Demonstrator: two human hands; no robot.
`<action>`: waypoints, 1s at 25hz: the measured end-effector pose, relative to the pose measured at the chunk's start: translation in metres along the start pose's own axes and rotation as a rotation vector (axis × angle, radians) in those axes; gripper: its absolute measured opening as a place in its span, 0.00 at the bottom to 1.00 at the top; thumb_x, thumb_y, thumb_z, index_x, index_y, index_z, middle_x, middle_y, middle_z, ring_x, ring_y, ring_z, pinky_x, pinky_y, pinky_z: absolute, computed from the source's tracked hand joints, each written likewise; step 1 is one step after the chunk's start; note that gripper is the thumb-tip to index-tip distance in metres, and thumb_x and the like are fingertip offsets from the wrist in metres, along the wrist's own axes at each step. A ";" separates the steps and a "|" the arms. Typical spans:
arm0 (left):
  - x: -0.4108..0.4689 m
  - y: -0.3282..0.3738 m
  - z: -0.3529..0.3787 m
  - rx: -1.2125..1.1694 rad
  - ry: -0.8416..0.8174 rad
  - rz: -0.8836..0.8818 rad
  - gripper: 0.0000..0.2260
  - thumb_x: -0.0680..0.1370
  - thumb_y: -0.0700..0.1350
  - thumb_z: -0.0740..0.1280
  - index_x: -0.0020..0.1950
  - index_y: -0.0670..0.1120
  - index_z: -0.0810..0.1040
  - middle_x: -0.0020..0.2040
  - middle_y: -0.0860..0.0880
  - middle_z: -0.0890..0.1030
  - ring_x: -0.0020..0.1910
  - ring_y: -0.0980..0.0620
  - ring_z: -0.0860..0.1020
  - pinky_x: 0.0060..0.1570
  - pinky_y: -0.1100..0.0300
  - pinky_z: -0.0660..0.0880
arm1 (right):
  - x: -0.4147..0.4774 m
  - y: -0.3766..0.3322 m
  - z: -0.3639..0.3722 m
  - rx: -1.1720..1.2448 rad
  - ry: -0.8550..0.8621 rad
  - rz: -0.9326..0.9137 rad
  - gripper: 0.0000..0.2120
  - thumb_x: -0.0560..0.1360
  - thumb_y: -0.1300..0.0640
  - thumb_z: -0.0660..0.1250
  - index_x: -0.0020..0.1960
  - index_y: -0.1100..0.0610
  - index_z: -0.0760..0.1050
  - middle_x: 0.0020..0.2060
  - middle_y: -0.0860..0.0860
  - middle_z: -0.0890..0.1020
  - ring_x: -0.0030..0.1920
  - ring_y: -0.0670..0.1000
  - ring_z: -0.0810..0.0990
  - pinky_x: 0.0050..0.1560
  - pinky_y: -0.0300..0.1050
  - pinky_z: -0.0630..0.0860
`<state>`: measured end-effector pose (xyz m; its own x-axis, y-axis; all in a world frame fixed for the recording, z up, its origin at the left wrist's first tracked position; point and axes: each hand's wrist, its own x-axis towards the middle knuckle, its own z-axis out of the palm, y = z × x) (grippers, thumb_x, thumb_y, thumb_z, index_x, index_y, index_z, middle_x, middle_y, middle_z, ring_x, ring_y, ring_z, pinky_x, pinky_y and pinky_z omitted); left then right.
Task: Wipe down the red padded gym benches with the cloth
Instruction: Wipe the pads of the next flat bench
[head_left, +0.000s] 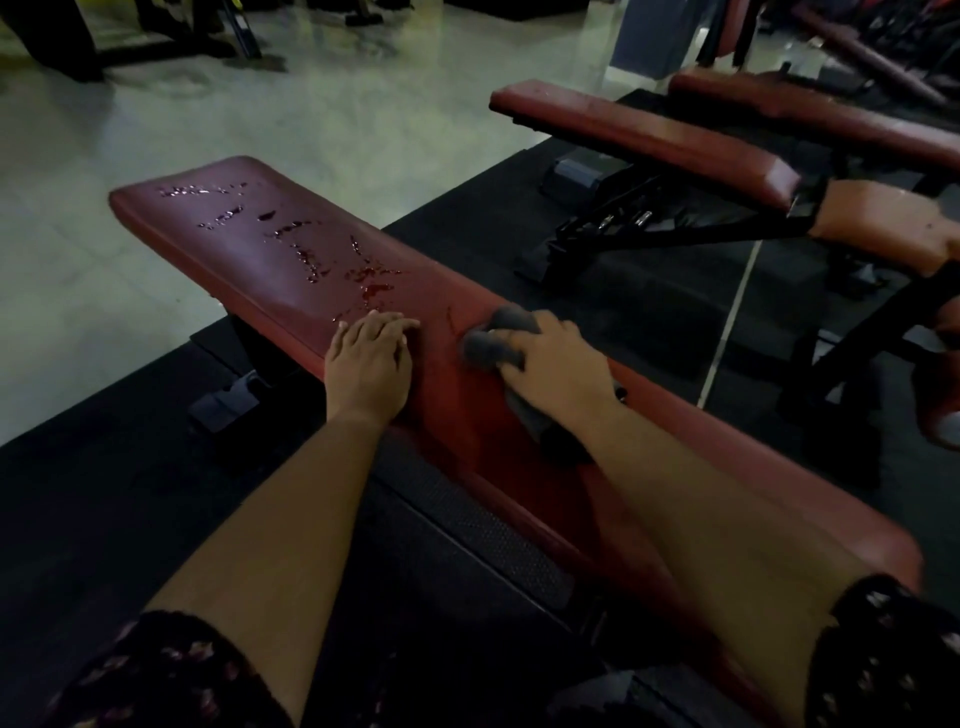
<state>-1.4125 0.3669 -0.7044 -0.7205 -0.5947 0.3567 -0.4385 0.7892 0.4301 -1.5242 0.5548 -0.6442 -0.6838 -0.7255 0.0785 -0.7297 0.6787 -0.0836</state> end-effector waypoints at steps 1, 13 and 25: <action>0.001 -0.001 0.001 -0.003 0.007 0.002 0.15 0.83 0.45 0.57 0.66 0.54 0.77 0.69 0.53 0.75 0.73 0.49 0.66 0.76 0.52 0.50 | 0.005 0.010 0.001 -0.006 0.006 0.067 0.20 0.79 0.44 0.58 0.71 0.37 0.67 0.64 0.51 0.68 0.62 0.57 0.68 0.52 0.53 0.73; 0.004 -0.002 0.015 -0.024 0.121 -0.023 0.15 0.81 0.45 0.57 0.62 0.54 0.80 0.65 0.54 0.78 0.72 0.52 0.68 0.76 0.54 0.52 | 0.061 0.008 0.018 -0.181 0.125 0.334 0.18 0.81 0.47 0.55 0.67 0.50 0.72 0.62 0.54 0.70 0.61 0.59 0.69 0.44 0.53 0.68; -0.004 -0.008 0.014 -0.079 0.103 -0.011 0.18 0.80 0.45 0.55 0.65 0.53 0.78 0.69 0.56 0.75 0.74 0.53 0.66 0.75 0.55 0.51 | 0.093 0.022 0.021 -0.088 0.104 -0.069 0.21 0.79 0.45 0.57 0.71 0.41 0.68 0.63 0.55 0.70 0.59 0.61 0.71 0.48 0.51 0.70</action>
<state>-1.4136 0.3654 -0.7214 -0.6548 -0.6195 0.4330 -0.3997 0.7701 0.4973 -1.6034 0.4997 -0.6592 -0.6261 -0.7578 0.1838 -0.7694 0.6386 0.0123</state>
